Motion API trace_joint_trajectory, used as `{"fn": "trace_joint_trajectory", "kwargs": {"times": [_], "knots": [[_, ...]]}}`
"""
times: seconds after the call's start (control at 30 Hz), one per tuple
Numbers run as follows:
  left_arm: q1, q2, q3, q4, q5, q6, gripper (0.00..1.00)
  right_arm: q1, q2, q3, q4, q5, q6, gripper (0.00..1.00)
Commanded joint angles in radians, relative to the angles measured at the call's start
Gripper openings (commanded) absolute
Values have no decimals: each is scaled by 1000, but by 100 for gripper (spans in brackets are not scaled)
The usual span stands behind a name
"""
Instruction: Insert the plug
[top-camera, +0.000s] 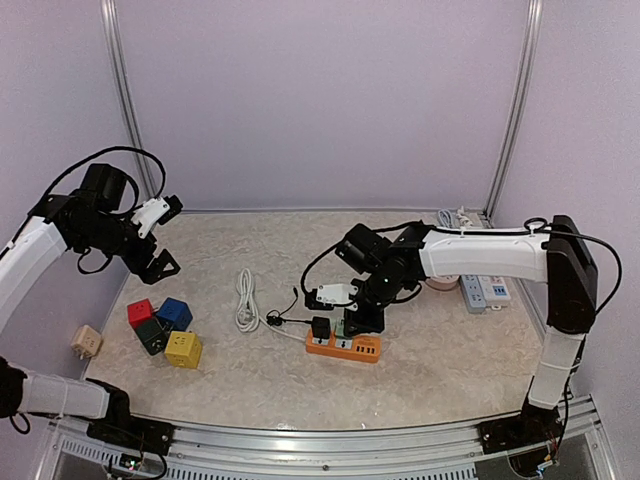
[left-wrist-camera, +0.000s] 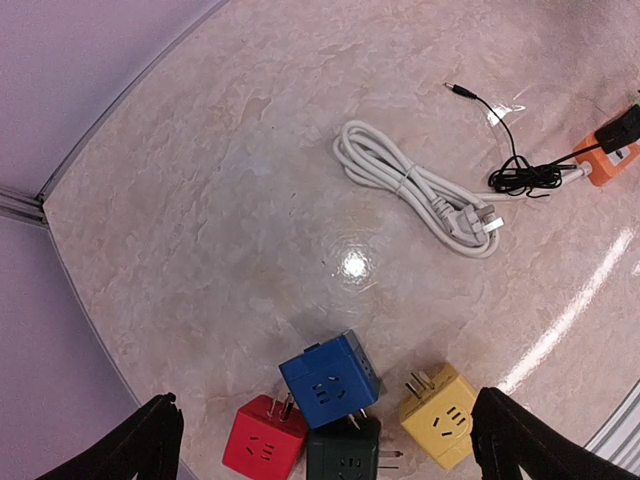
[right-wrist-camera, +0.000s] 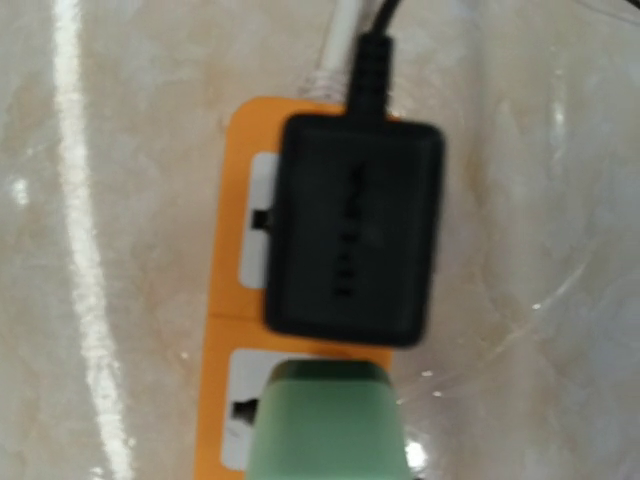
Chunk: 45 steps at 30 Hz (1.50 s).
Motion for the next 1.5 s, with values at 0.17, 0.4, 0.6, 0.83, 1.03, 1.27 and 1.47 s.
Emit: {"fn": "trace_joint_trajectory", "kwargs": {"times": [0.17, 0.4, 0.6, 0.83, 1.03, 1.27, 1.47], "knots": [[6, -9, 11, -3, -2, -12, 99, -9, 112, 115, -202, 100, 22, 0], [6, -11, 12, -4, -5, -12, 99, -4, 120, 175, -264, 66, 35, 0], [6, -13, 10, 0, -7, -9, 99, 3, 93, 182, -253, 22, 55, 0], [6, -10, 11, 4, -7, -8, 99, 10, 122, 178, -198, 18, 82, 0], [6, -21, 3, 3, -8, -5, 99, 15, 145, 183, -188, 26, 86, 0], [9, -24, 0, 6, -10, -5, 99, 36, 177, 182, -217, 45, 91, 0], [11, -24, -3, 7, -7, -3, 99, 50, 203, 124, -192, 101, 122, 0]]}}
